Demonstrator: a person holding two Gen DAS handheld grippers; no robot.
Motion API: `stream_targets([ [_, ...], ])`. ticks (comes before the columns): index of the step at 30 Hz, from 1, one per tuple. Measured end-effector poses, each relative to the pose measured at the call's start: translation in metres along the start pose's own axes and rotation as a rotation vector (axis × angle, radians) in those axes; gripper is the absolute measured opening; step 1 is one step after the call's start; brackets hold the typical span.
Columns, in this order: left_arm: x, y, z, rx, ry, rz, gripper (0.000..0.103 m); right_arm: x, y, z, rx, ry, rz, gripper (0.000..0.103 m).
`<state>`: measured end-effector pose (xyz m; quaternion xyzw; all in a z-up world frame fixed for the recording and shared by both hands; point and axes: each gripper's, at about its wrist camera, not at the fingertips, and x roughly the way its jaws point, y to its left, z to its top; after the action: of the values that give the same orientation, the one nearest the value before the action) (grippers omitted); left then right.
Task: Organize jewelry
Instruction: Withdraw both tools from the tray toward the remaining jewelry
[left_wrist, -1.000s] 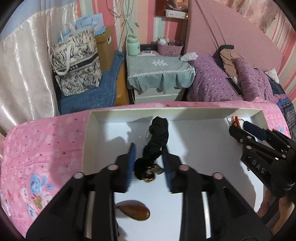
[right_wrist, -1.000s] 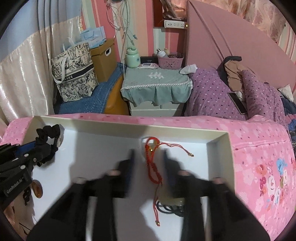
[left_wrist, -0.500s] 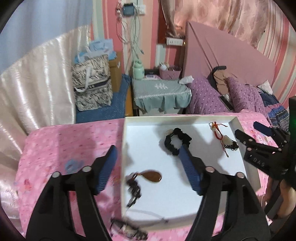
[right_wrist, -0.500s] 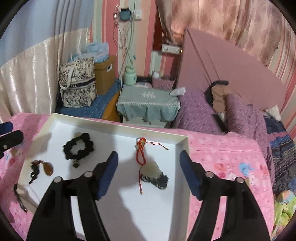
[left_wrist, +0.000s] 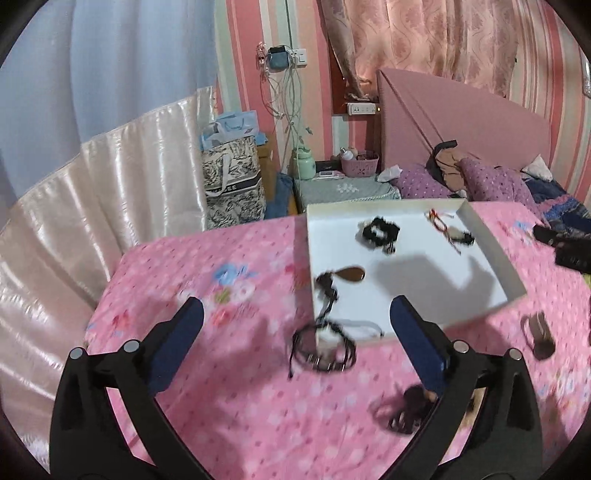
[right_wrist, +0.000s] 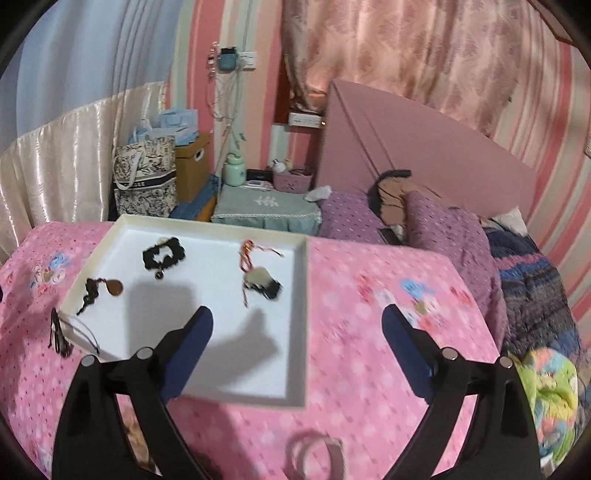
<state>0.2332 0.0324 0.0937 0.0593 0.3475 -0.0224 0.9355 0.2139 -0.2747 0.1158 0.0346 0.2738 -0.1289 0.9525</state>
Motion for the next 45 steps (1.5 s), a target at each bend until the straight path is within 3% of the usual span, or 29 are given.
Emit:
stream_targets([
  [7,-0.020,0.010,-0.029,-0.041,0.029,-0.040,0.100,-0.027,-0.026,-0.031,0.064,0.009,-0.017,0.098],
  [12,-0.029,0.011,-0.041,-0.049,0.027,-0.007,0.100,-0.039,-0.033,-0.048,0.080,0.016,-0.031,0.098],
  [16,-0.031,0.012,-0.051,-0.072,0.051,-0.049,0.100,-0.047,-0.035,-0.061,0.089,0.021,-0.036,0.100],
  [24,-0.033,0.001,-0.062,-0.066,0.064,-0.083,0.100,-0.054,-0.029,-0.079,0.060,0.029,-0.062,0.101],
  [45,-0.013,0.008,-0.070,-0.074,0.108,-0.101,0.100,-0.056,0.008,-0.101,0.037,0.098,-0.021,0.100],
])
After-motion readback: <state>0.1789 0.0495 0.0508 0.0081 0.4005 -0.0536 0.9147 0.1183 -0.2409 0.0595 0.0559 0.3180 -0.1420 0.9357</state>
